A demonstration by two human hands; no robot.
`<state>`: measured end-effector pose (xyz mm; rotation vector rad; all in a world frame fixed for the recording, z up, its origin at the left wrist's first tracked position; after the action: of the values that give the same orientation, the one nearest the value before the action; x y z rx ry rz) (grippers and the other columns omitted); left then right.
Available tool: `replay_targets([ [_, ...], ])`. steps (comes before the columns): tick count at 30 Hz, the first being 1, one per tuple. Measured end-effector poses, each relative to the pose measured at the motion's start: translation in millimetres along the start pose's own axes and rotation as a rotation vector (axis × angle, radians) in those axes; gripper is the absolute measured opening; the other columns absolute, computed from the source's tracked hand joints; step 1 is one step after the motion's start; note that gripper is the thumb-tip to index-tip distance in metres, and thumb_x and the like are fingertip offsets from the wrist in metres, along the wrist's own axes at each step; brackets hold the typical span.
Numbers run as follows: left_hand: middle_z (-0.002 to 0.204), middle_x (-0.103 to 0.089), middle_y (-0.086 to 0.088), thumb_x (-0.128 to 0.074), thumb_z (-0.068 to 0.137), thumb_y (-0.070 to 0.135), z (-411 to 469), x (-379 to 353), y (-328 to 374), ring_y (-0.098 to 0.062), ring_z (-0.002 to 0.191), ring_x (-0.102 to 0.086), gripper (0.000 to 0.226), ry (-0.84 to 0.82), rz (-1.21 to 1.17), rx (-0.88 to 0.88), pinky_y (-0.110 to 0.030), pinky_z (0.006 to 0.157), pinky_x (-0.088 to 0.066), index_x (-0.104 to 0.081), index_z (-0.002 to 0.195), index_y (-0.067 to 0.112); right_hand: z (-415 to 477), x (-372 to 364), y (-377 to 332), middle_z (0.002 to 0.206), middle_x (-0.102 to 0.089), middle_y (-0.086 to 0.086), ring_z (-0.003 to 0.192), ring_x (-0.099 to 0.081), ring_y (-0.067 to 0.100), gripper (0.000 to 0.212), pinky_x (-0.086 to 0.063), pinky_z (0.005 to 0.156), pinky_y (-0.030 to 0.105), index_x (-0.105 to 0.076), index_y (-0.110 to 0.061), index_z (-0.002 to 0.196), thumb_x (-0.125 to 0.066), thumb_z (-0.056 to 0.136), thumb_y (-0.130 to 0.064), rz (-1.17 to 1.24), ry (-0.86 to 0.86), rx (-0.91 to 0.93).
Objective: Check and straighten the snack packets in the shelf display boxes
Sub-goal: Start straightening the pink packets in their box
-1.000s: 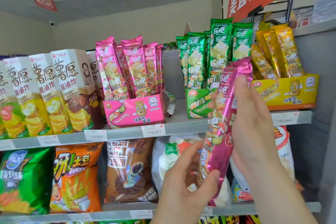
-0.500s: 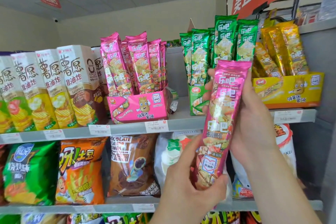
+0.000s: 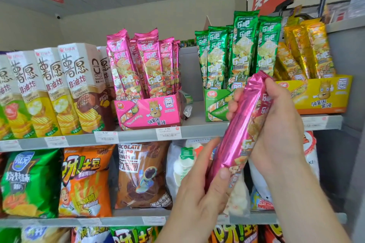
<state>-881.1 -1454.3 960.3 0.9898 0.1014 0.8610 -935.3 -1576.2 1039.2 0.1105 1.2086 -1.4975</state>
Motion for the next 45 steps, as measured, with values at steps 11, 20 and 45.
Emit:
replay_targets([
  [11, 0.102, -0.072, 0.011, -0.070, 0.075, 0.053, 7.0, 4.3, -9.3, 0.000, 0.084, -0.063, 0.041, 0.079, -0.187, 0.013, -0.011, 0.076, -0.047, -0.061, 0.114, 0.052, 0.1, -6.3, -13.3, 0.081, -0.049, 0.011, 0.073, -0.046, 0.024, 0.043, -0.038, 0.070, 0.045, -0.064, -0.023, 0.087, -0.062, 0.073, -0.064, -0.345, -0.003, 0.158],
  [20, 0.093, -0.069, 0.008, -0.060, 0.080, 0.057, 25.9, 0.9, 15.0, -0.005, 0.073, -0.062, 0.034, -0.023, -0.062, -0.011, -0.018, 0.066, -0.050, -0.059, 0.112, 0.045, -2.4, -7.3, -10.4, 0.084, -0.058, 0.006, 0.078, -0.053, 0.022, 0.022, -0.043, 0.071, 0.040, -0.073, -0.027, 0.087, -0.060, 0.084, -0.044, -0.313, -0.053, 0.126],
  [45, 0.089, -0.065, -0.020, -0.036, 0.101, 0.046, 134.0, 37.9, 96.9, -0.031, 0.086, -0.064, 0.046, 0.100, -0.398, 0.023, -0.038, 0.087, -0.050, -0.063, 0.099, 0.008, -37.9, -4.3, 27.1, 0.062, -0.059, 0.004, 0.047, -0.055, 0.024, 0.026, -0.050, 0.047, 0.044, -0.055, -0.037, 0.098, -0.061, 0.080, -0.054, -0.692, -0.341, 0.072],
])
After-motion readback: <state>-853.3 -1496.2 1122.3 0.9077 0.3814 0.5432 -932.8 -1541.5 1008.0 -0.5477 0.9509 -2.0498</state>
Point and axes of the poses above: each hand's wrist, its own z-axis towards the middle knuckle, its own x-axis out of the back of the hand, y = z × x, the point moved 10 cm from there along z, towards the middle knuckle
